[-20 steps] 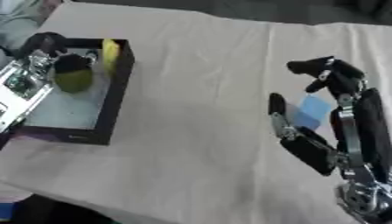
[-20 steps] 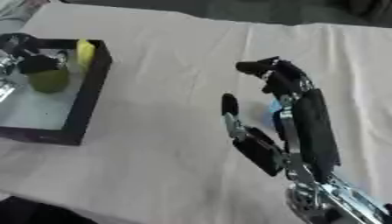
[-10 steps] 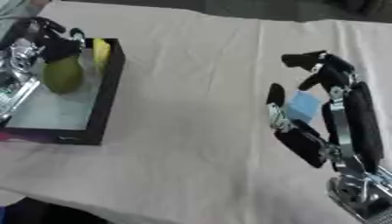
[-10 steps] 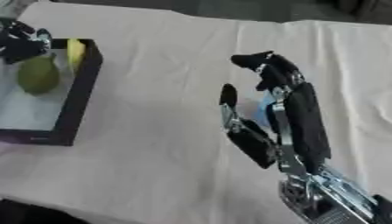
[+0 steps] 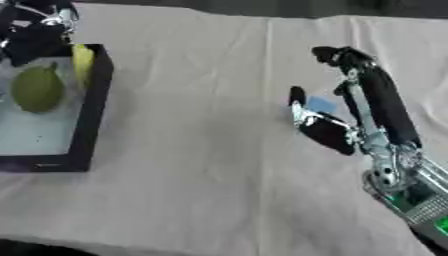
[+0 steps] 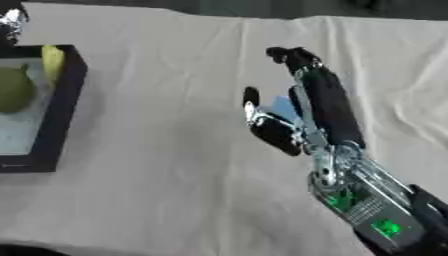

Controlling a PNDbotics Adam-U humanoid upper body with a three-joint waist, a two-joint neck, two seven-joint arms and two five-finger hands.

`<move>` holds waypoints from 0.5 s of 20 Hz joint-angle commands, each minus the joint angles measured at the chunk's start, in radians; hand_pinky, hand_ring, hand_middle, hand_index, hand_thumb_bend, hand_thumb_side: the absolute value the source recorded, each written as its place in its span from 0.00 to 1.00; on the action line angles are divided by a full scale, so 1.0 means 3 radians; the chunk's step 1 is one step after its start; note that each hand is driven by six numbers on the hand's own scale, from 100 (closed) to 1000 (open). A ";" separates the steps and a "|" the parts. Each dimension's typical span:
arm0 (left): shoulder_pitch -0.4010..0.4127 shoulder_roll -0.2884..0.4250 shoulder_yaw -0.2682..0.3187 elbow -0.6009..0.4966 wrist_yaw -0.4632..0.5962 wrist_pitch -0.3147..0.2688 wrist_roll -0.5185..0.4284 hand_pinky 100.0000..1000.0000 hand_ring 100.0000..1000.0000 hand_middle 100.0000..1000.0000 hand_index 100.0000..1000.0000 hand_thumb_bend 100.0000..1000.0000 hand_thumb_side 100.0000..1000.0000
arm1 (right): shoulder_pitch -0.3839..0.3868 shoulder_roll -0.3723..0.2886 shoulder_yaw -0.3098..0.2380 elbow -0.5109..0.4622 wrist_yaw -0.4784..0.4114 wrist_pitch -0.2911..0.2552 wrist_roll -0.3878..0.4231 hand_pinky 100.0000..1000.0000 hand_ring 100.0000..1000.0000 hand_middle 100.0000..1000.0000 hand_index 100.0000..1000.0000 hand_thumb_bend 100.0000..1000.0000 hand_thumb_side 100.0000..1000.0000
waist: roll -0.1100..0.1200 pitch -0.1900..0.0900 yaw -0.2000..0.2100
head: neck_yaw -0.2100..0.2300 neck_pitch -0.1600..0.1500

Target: Pick up the objects with one hand, pass them to the other hand, and then place them into the box on the other side of the table.

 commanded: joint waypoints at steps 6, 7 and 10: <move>-0.0009 0.0147 -0.0022 -0.0153 0.0104 0.0417 0.0448 0.76 0.77 0.68 0.74 0.00 0.43 | -0.0109 -0.0402 -0.0326 -0.0069 0.0027 0.0182 0.1154 0.72 0.85 0.78 0.87 0.23 0.23 | -0.0003 -0.0117 -0.0005 | -0.0052 0.0029; -0.0011 0.0146 -0.0029 -0.0155 0.0105 0.0420 0.0443 0.76 0.77 0.68 0.74 0.00 0.43 | -0.0119 -0.0440 -0.0341 -0.0069 0.0038 0.0197 0.1304 0.75 0.85 0.79 0.87 0.24 0.24 | -0.0005 -0.0120 -0.0004 | -0.0055 0.0032; -0.0014 0.0146 -0.0042 -0.0158 0.0096 0.0431 0.0422 0.76 0.78 0.68 0.74 0.00 0.43 | -0.0161 -0.0556 -0.0380 -0.0069 0.0072 0.0252 0.1782 0.81 0.86 0.79 0.87 0.28 0.26 | -0.0012 -0.0126 0.0003 | -0.0053 0.0041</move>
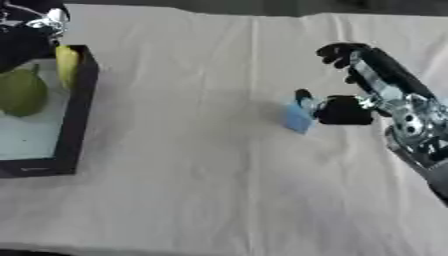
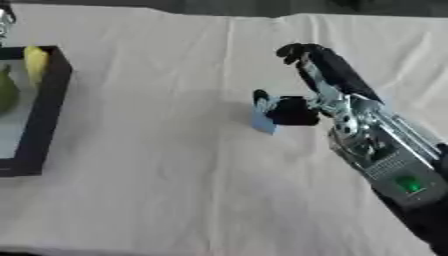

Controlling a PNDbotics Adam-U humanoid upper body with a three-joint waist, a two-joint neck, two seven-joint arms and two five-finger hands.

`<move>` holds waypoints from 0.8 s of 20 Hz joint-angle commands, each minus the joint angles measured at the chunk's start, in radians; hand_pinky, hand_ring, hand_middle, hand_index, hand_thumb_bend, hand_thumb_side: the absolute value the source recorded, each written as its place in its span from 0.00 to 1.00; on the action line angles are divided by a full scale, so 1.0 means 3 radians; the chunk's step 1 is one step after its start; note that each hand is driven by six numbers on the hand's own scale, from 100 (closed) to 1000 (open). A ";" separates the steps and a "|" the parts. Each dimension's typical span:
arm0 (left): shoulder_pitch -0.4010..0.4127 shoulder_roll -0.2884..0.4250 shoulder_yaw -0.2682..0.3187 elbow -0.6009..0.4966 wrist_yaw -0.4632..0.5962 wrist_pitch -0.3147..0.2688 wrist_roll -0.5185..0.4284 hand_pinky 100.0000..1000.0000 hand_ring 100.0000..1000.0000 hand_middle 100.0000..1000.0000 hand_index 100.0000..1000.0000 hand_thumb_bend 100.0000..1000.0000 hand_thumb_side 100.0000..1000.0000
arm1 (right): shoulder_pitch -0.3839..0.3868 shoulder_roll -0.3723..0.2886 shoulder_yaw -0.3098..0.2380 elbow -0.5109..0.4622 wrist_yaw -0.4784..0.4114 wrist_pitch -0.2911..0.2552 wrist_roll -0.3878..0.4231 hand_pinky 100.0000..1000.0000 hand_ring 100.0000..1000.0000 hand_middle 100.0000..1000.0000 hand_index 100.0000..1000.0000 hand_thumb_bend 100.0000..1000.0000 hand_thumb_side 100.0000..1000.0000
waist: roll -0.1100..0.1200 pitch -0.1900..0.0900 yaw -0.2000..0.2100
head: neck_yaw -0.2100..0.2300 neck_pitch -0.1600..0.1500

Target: Pick up the objects with one hand, pass them to the other hand, and then place them into the box on the other side of the table.

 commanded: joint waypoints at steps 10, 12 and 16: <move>-0.0042 0.0116 -0.0021 -0.0021 -0.0015 0.0455 0.0370 0.76 0.78 0.67 0.73 0.00 0.43 | -0.0179 -0.0332 -0.0057 -0.0068 0.0388 0.0288 0.1629 0.93 0.89 0.82 0.89 0.39 0.26 | -0.0032 -0.0116 0.0010 | 0.0010 0.0050; -0.0043 0.0116 -0.0022 -0.0014 -0.0023 0.0455 0.0366 0.76 0.78 0.67 0.72 0.00 0.43 | -0.0186 -0.0331 -0.0057 -0.0068 0.0421 0.0296 0.1782 0.91 0.89 0.82 0.89 0.37 0.28 | -0.0040 -0.0117 0.0014 | 0.0026 0.0060; -0.0047 0.0132 -0.0037 -0.0021 -0.0032 0.0453 0.0350 0.77 0.78 0.67 0.72 0.00 0.43 | -0.0187 -0.0398 -0.0090 -0.0068 0.0222 0.0299 0.1863 0.88 0.89 0.82 0.89 0.35 0.30 | -0.0069 -0.0111 0.0027 | 0.0069 0.0069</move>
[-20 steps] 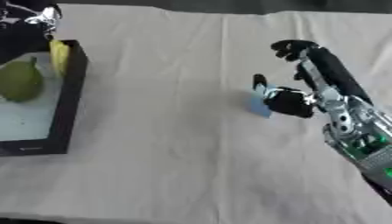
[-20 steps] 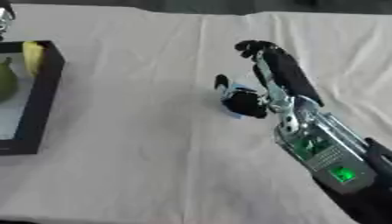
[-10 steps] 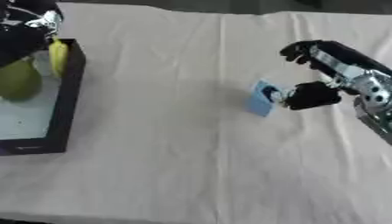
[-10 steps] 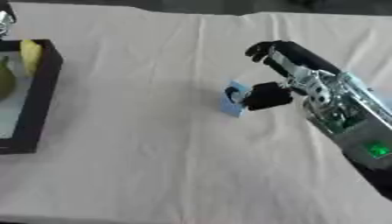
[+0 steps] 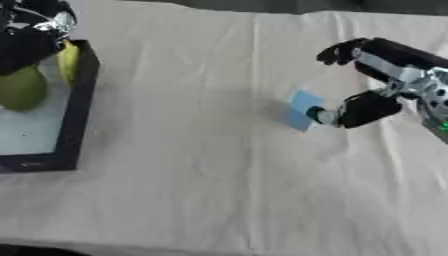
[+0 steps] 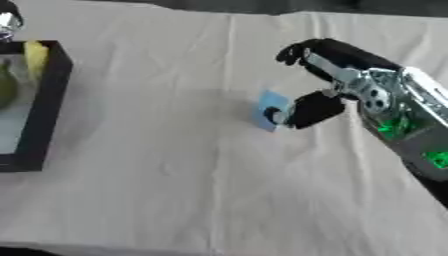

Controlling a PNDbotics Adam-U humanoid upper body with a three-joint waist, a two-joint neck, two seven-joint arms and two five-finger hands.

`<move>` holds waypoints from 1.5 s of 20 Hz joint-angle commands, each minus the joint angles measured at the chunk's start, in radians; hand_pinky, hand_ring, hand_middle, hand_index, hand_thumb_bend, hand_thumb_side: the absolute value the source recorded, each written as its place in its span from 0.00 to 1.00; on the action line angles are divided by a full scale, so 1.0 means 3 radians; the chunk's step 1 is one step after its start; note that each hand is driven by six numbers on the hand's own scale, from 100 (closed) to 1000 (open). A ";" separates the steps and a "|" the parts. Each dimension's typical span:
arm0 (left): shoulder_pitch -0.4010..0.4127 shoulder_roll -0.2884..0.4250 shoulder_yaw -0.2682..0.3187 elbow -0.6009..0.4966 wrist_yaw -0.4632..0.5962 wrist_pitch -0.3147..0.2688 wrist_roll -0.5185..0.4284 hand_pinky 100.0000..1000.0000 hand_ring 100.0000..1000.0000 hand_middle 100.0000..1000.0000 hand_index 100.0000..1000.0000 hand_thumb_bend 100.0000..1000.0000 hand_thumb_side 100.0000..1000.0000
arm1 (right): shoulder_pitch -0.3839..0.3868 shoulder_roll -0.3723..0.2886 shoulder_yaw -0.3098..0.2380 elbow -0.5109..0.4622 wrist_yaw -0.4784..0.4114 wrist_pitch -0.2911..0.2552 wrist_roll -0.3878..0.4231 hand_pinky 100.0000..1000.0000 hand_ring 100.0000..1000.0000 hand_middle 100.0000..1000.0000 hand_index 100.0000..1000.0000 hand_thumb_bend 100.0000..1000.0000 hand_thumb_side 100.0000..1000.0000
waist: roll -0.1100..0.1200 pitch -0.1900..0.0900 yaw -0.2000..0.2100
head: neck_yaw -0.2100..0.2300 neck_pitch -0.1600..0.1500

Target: Pick up the objects with one hand, pass them to the other hand, and then place them into the box on the other side of the table.

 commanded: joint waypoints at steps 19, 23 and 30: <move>0.0005 0.0117 0.0012 0.0030 -0.0044 0.0434 0.0422 0.77 0.78 0.67 0.71 0.00 0.42 | -0.0258 0.0136 0.0125 0.0319 0.0447 0.0771 0.0966 0.92 0.91 0.83 0.90 0.44 0.19 | -0.0007 -0.0175 -0.0059 | 0.0007 0.0112; 0.0009 0.0111 0.0007 0.0040 -0.0044 0.0431 0.0430 0.77 0.78 0.66 0.71 0.00 0.42 | -0.0271 0.0217 0.0144 0.0392 0.0638 0.0771 0.1004 0.92 0.91 0.82 0.90 0.43 0.18 | -0.0012 -0.0177 -0.0058 | 0.0006 0.0107; 0.0015 0.0099 0.0006 0.0045 -0.0036 0.0431 0.0446 0.77 0.78 0.66 0.71 0.00 0.42 | -0.0284 0.0288 0.0152 0.0280 0.0602 0.0771 0.1072 0.86 0.89 0.79 0.86 0.43 0.17 | -0.0008 -0.0164 -0.0047 | 0.0030 0.0111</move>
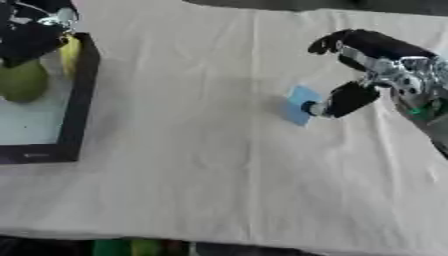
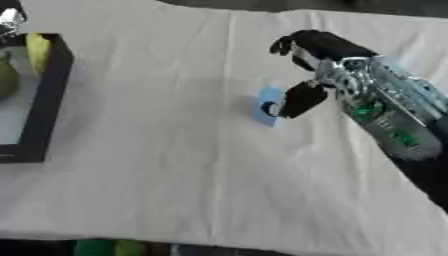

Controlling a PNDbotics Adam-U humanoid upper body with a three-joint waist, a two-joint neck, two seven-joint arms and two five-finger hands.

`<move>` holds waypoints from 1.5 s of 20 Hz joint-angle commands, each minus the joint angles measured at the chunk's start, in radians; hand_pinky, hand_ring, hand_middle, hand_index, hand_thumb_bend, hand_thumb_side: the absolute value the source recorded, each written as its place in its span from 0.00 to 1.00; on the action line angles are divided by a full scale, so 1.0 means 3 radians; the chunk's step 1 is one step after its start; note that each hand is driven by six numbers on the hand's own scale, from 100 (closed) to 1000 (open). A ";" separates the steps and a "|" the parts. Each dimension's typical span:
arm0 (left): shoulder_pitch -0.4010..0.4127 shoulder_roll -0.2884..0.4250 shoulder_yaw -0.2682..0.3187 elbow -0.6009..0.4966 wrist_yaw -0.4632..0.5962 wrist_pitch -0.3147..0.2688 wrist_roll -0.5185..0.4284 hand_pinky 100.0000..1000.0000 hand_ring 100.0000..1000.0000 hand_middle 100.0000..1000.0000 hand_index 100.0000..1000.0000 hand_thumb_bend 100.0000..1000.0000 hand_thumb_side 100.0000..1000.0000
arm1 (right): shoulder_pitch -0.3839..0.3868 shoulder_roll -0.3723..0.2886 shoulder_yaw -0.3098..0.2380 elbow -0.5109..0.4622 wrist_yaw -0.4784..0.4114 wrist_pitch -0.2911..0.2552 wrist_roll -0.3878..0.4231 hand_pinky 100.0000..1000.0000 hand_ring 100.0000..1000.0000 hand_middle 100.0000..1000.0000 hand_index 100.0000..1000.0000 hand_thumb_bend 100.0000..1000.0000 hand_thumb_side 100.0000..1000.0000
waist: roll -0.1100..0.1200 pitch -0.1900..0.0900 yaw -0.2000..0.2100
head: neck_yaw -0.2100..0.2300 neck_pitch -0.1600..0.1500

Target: Pick up the objects with one hand, pass them to the other hand, and then place them into the box on the other side of the table.

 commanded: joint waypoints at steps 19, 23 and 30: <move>-0.0049 0.0040 0.0017 -0.0062 0.0028 0.0410 0.0528 0.77 0.77 0.66 0.70 0.00 0.42 | 0.0007 0.0184 0.0093 0.0569 -0.0261 0.0911 0.0267 0.87 0.89 0.77 0.87 0.46 0.22 | 0.0041 0.0070 0.0078 | -0.0114 -0.0018; -0.0042 0.0035 0.0013 -0.0066 0.0029 0.0410 0.0534 0.77 0.77 0.66 0.70 0.00 0.41 | 0.0015 0.0193 0.0098 0.0687 -0.0462 0.0911 -0.0009 0.86 0.89 0.77 0.87 0.46 0.21 | 0.0050 0.0085 0.0078 | -0.0131 -0.0041; -0.0020 0.0037 0.0007 -0.0057 0.0017 0.0412 0.0536 0.77 0.77 0.67 0.70 0.00 0.40 | 0.0035 0.0188 0.0120 0.0842 -0.0819 0.0911 -0.0490 0.86 0.88 0.76 0.87 0.44 0.20 | 0.0059 0.0095 0.0072 | -0.0153 -0.0053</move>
